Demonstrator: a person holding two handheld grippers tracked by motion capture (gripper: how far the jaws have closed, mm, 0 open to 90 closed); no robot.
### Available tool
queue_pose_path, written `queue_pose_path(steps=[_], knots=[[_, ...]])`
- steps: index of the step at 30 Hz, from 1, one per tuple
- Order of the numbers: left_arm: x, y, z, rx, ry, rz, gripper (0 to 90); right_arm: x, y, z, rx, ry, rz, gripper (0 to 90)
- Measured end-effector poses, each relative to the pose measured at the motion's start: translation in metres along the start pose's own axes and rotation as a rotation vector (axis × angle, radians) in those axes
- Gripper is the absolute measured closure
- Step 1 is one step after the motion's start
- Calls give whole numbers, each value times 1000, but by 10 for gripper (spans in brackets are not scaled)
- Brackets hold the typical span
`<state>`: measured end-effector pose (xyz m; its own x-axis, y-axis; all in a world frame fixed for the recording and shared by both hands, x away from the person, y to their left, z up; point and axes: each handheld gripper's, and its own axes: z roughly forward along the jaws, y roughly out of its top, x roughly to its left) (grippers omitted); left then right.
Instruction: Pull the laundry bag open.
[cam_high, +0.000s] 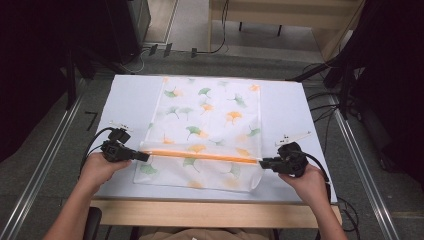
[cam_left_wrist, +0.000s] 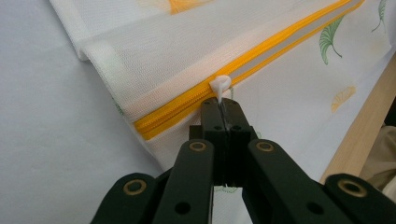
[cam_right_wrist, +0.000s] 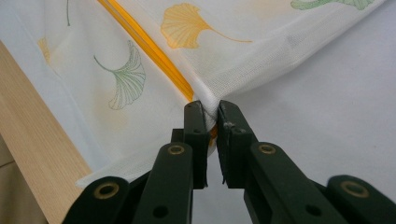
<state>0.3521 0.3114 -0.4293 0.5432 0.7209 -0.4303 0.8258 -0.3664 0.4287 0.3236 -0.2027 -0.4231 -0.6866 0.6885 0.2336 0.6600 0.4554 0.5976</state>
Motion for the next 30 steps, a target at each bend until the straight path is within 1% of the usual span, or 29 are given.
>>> queue_pose_path(steps=[8,12,15,17,23,30], knots=[[1,0,-1,2,-1,2,900,0,0,0,1,2,-2,850],[2,-1,-1,4,-1,-5,900,0,0,0,1,3,-3,850],[4,-2,-3,6,4,-6,900,0,0,0,1,2,-2,850],[5,-3,-4,2,3,-15,900,0,0,0,2,3,-2,850],[10,-9,-11,-6,22,-27,900,0,0,0,2,3,-1,849],[11,-10,-11,-3,23,-27,900,0,0,1,2,2,-4,849]])
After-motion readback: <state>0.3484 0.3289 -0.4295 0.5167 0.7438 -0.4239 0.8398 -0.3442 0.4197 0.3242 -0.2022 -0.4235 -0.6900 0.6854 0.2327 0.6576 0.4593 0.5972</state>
